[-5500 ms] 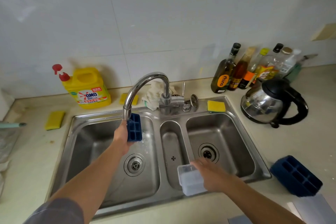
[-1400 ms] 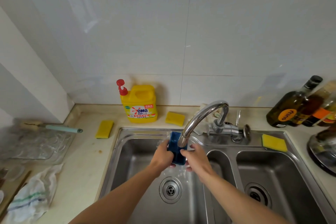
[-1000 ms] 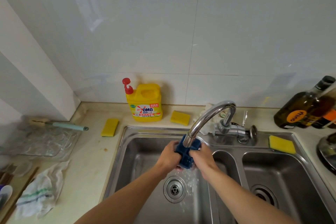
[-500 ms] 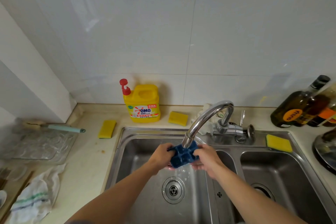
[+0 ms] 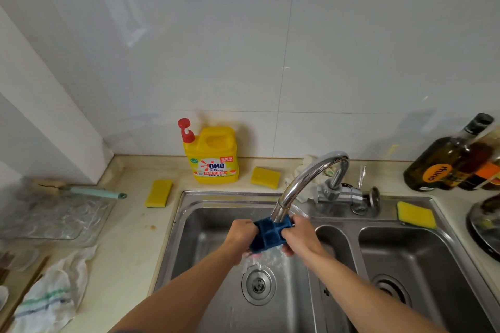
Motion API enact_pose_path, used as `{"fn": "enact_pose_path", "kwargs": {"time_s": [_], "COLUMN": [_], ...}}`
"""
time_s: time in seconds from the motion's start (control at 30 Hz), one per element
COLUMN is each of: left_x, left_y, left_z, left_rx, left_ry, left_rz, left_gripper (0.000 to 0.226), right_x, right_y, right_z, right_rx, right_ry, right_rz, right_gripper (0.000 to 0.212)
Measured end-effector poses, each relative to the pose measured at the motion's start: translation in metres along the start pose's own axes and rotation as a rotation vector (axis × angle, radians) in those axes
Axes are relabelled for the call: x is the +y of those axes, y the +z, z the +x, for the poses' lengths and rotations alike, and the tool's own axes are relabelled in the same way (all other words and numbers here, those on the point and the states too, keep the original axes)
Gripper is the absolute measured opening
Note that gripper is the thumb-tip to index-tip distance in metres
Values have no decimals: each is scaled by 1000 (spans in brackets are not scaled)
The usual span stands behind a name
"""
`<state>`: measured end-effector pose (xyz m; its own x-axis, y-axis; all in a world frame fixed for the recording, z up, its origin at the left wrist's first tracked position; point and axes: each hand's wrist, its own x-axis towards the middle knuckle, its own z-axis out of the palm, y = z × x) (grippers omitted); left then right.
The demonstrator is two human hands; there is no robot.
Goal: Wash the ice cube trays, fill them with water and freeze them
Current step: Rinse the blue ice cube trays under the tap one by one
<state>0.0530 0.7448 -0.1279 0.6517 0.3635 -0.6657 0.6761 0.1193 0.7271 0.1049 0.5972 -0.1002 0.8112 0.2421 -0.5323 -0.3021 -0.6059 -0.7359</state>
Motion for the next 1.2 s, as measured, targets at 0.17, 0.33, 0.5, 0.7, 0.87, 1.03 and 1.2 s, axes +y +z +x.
{"fn": "enact_pose_path", "kwargs": {"time_s": [0.17,0.33,0.5,0.7,0.87,1.03,1.2], "left_x": [8,9,10,-2,-5,1,-1], "left_y": [-3,2,3,10,6,4,8], "left_z": [-4,0,-2,-11,-6,-9,-13], "left_rx": [-7,40,55,-121,-39,-31,-30], "left_ry": [-20,-46,-17,163,248,311,308], "left_rz": [-73,-56,-214,-140,-17,47,73], "left_gripper": [17,17,17,41,41,52,42], "right_x": [0,-6,-2,7,7,12,18], "right_y": [-5,3,1,-10,-9,-15,-10], "right_z": [3,-2,-4,3,1,7,10], "right_rx": [12,32,5,8,-55,-58,-4], "right_ry": [38,-30,-19,136,127,270,285], "right_rz": [107,83,140,342,359,454,364], "right_gripper": [18,17,19,19,15,9,10]}}
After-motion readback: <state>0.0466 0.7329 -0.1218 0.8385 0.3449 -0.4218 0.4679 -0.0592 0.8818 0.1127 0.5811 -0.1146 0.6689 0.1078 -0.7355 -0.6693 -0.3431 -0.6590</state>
